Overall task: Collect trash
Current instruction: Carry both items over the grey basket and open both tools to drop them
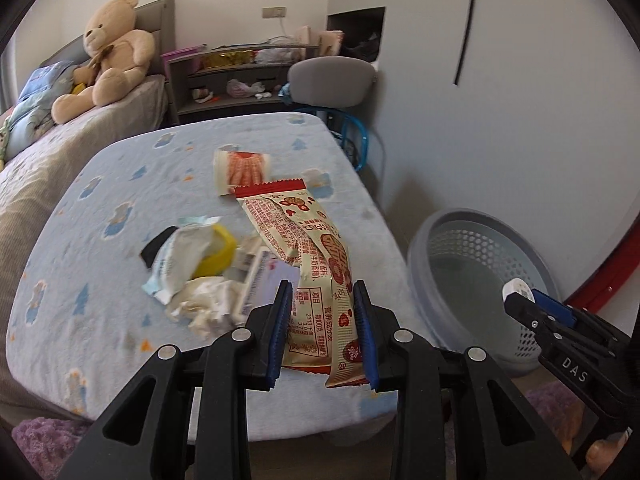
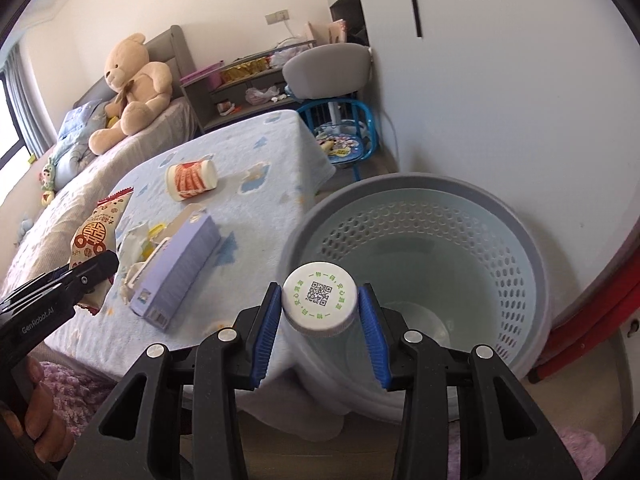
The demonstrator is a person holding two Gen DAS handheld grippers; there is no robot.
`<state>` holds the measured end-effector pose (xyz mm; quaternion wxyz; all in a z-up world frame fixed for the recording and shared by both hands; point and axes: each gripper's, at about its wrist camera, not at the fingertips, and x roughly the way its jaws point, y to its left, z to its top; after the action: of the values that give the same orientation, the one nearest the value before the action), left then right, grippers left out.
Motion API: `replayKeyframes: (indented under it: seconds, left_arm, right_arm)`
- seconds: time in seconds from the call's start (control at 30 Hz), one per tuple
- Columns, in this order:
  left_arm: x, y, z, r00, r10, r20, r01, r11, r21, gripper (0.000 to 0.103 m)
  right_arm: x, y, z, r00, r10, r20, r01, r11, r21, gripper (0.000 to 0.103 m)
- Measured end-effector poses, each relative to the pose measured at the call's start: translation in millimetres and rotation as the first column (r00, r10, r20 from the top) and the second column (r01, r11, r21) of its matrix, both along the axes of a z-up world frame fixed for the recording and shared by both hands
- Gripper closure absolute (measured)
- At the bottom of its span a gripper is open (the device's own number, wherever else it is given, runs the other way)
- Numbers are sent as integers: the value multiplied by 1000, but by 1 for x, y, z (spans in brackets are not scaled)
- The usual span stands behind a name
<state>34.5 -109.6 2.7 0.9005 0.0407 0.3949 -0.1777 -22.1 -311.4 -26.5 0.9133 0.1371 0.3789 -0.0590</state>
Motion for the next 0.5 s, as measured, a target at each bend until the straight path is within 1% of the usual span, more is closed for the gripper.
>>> replayKeyframes:
  seconds: [0.13,0.27,0.37,0.5]
  left_arm:
    - [1,-49,-5,994,-108,-22,108,994,1,73]
    - [7,-88,-12,979,-199,-47,199,980,0,73]
    - [12,-111,-20,971,-230,-68,231,973,7,73]
    - [14,-130,-28,964,-248,-93,250,968,12,73]
  right_arm:
    - [-6,-35,-2,998,-58,-21,57,998,-11,64]
    - [-8,-62,-5,994,-102,-33,102,995,-5,64]
    - [-8,-77,-10,991,-125,-42,125,992,9,63]
    - [-5,-88,-20,989,-132,-62,134,990,33,63]
